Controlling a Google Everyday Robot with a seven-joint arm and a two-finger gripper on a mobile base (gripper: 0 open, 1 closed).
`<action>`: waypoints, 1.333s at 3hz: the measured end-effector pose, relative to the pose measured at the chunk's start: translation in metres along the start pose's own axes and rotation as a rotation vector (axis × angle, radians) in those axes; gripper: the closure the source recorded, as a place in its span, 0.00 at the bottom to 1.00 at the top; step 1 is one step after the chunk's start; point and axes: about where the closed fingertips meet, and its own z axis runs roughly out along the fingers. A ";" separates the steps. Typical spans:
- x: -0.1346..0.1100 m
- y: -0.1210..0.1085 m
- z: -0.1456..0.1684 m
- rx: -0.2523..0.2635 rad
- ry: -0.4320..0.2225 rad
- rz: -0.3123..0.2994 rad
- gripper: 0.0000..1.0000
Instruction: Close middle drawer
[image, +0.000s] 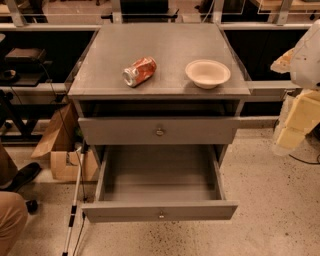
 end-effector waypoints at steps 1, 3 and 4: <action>0.000 0.000 0.000 0.000 0.000 0.000 0.00; -0.006 0.025 0.055 -0.026 -0.089 0.039 0.00; -0.012 0.036 0.098 -0.049 -0.129 0.080 0.00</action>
Offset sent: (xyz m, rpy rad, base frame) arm -0.0050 0.0082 -0.0399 0.0541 0.0053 0.0064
